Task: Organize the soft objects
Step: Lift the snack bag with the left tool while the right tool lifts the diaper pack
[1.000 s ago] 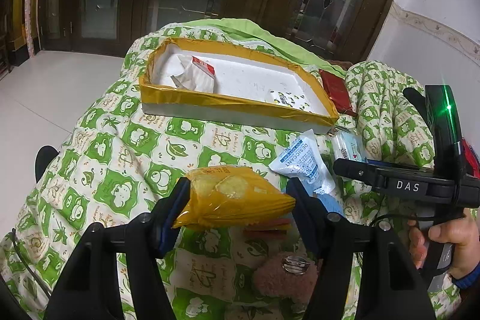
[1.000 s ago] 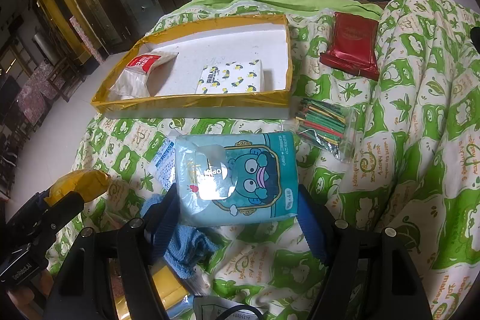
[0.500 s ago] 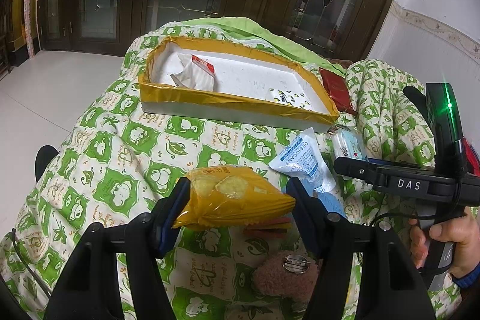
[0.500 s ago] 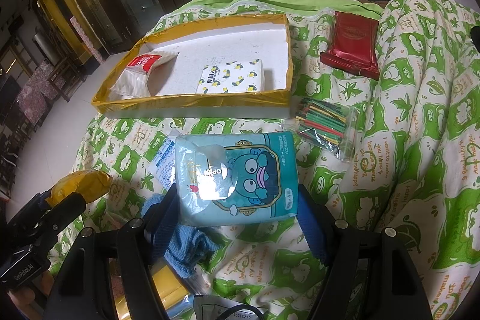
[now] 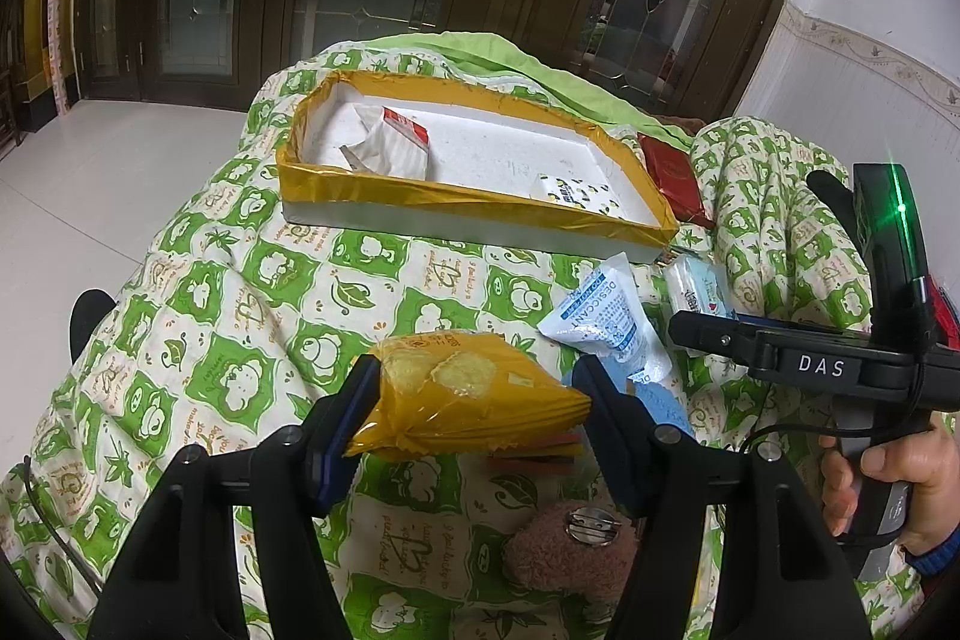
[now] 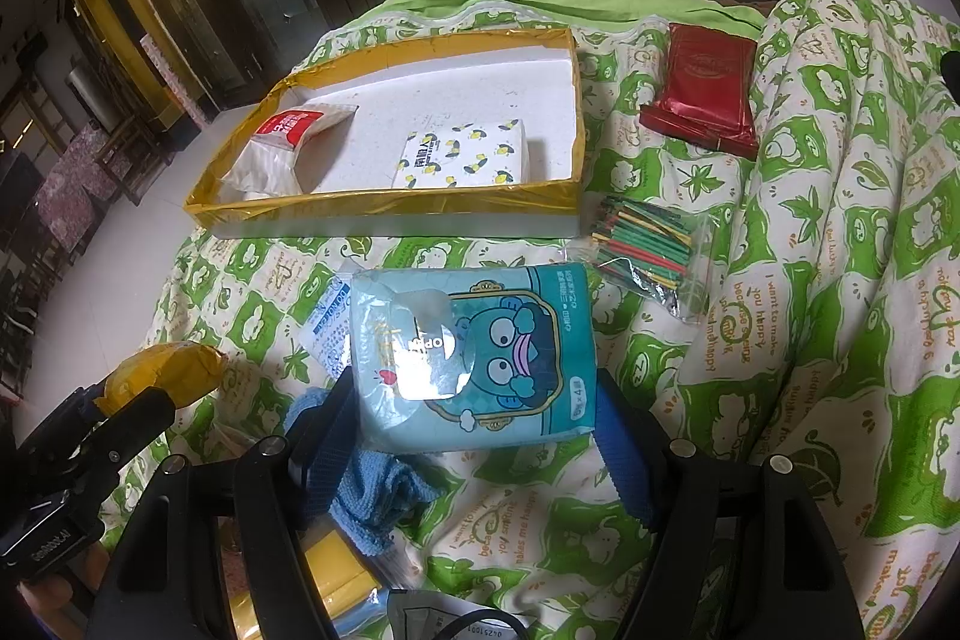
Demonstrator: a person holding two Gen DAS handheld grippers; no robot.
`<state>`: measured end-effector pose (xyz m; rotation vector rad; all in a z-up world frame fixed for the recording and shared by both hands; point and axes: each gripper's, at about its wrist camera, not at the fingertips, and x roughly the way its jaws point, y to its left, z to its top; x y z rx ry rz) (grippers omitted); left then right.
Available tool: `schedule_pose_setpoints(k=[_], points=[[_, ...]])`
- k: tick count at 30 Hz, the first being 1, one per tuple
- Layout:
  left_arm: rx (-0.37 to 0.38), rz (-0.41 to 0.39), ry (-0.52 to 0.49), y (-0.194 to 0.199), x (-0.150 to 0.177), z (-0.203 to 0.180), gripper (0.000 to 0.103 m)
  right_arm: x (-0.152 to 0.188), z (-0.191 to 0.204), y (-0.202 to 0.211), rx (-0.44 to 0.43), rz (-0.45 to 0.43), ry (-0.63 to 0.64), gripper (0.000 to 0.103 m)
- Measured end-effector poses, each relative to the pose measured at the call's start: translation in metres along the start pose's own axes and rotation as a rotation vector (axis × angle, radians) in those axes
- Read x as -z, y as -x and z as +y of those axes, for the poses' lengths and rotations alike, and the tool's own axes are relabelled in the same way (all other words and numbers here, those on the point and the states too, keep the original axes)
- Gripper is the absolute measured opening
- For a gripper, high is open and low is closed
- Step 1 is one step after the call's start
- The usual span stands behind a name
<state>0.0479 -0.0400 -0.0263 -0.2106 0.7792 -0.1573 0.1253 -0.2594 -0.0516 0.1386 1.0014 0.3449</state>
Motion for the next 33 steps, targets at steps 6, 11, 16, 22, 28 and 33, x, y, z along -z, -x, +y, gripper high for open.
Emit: schedule_pose_setpoints(k=[6, 11, 16, 22, 28, 33], points=[[0.000, 0.001, 0.000, -0.001, 0.001, 0.000, 0.065, 0.000, -0.001, 0.000, -0.002, -0.001, -0.001, 0.078], [0.000, 0.002, 0.000, -0.001, 0.001, -0.001, 0.065, -0.001, 0.001, 0.003, -0.007, -0.007, -0.009, 0.078], [-0.001, 0.001, 0.000, -0.001, 0.000, -0.001, 0.065, -0.001, -0.001, 0.005, -0.013, -0.012, -0.017, 0.078], [0.001, 0.001, -0.001, -0.002, -0.001, -0.001, 0.065, -0.002, -0.003, 0.007, -0.020, -0.023, -0.024, 0.078], [0.007, 0.007, -0.006, -0.003, -0.006, -0.005, 0.065, -0.006, -0.009, 0.012, -0.026, -0.037, -0.046, 0.078], [0.023, 0.019, -0.007, -0.005, -0.017, -0.007, 0.065, -0.014, -0.012, 0.015, -0.039, -0.039, -0.058, 0.078]])
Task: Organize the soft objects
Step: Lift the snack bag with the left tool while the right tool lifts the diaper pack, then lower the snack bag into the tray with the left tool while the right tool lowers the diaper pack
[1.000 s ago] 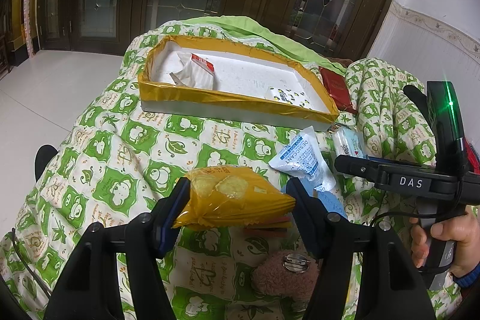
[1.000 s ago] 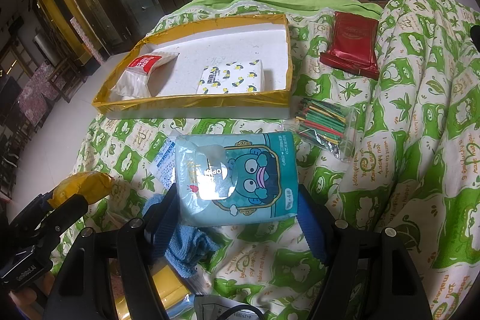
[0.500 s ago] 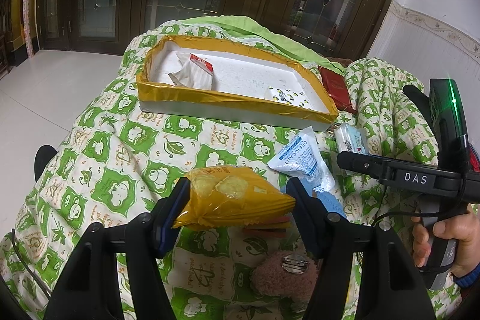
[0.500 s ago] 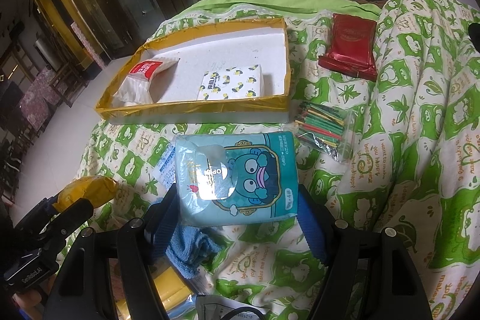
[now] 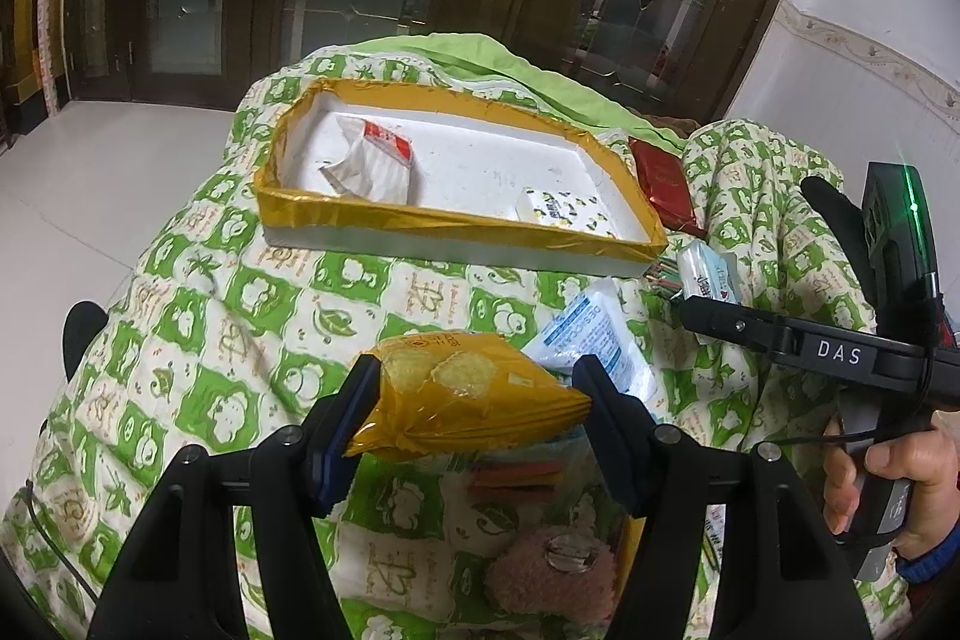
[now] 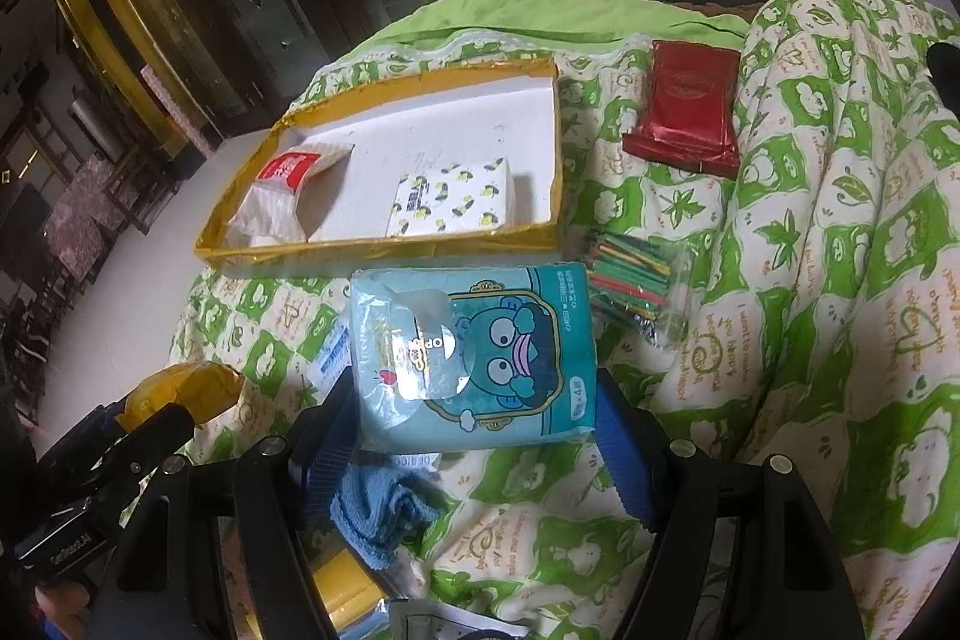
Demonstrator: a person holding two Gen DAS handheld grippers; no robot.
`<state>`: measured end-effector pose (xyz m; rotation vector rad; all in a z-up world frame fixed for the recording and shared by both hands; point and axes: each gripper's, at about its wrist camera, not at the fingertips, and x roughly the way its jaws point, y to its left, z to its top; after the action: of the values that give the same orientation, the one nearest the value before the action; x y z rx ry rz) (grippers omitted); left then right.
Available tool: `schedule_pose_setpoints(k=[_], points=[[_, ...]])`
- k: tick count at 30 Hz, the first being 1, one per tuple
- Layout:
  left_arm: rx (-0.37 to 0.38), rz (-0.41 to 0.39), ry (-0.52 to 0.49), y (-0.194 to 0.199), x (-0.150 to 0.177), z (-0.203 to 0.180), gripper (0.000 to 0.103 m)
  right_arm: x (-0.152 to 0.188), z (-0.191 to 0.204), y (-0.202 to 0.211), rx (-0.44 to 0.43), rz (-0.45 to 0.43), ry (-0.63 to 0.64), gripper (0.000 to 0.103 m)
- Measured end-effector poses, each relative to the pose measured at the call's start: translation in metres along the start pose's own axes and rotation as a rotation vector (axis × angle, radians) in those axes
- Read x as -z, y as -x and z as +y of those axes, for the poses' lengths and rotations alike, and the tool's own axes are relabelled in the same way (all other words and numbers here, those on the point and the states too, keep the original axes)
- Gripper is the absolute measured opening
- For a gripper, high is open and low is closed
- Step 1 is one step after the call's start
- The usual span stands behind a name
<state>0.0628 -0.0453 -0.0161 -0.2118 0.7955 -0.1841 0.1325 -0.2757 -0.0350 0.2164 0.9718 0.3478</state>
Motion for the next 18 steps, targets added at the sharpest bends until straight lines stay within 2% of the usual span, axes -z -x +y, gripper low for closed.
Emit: schedule_pose_setpoints(k=[12, 18], points=[[0.015, -0.008, -0.059, -0.017, -0.050, -0.013, 0.065, -0.040, 0.000, 0.001, -0.061, 0.069, 0.020, 0.078], [0.019, 0.001, -0.055, -0.038, -0.071, -0.011, 0.065, -0.070, 0.004, -0.007, -0.043, 0.063, 0.052, 0.078]])
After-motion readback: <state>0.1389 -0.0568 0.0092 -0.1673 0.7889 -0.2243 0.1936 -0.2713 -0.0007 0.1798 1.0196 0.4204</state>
